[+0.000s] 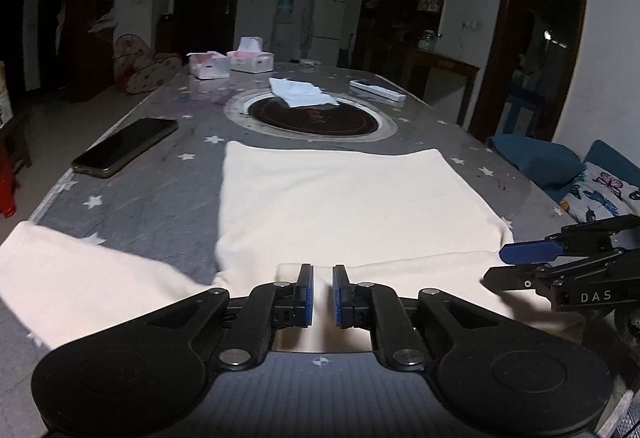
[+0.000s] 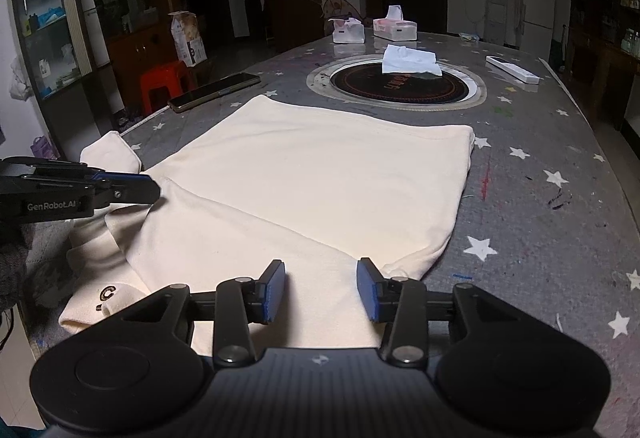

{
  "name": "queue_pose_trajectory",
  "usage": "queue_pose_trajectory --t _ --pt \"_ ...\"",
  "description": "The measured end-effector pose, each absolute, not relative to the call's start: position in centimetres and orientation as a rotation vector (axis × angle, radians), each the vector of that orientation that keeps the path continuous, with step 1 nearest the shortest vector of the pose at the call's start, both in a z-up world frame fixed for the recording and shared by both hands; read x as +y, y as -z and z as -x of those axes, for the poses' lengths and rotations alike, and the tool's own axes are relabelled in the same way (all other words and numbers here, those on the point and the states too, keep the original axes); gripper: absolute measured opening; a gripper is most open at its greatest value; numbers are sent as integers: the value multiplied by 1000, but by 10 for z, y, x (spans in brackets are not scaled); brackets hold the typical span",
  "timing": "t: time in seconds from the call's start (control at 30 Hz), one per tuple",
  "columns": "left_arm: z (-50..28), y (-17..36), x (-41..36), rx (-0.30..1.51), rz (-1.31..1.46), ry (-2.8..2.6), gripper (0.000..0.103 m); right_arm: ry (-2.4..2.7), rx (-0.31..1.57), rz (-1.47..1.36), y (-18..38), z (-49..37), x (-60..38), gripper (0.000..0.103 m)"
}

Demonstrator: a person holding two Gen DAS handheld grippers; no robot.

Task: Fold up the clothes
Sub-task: 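Fold the grasped printed side inward with the left gripper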

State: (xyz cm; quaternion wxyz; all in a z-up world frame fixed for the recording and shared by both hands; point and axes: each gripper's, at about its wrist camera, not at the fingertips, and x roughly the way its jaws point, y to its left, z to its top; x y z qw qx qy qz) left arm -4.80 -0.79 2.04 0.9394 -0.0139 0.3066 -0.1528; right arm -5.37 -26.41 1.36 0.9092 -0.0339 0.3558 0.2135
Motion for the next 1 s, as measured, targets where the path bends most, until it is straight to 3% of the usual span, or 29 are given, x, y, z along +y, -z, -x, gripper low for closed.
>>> queue_pose_trajectory --t 0.33,0.57,1.0 --pt "50 -15 9 648 40 245 13 -443 737 71 -14 53 -264 42" --pt "58 -18 30 654 77 193 13 -449 734 97 -13 54 -255 54" --pt "73 -14 9 649 8 258 18 -494 714 205 -13 71 -233 57"
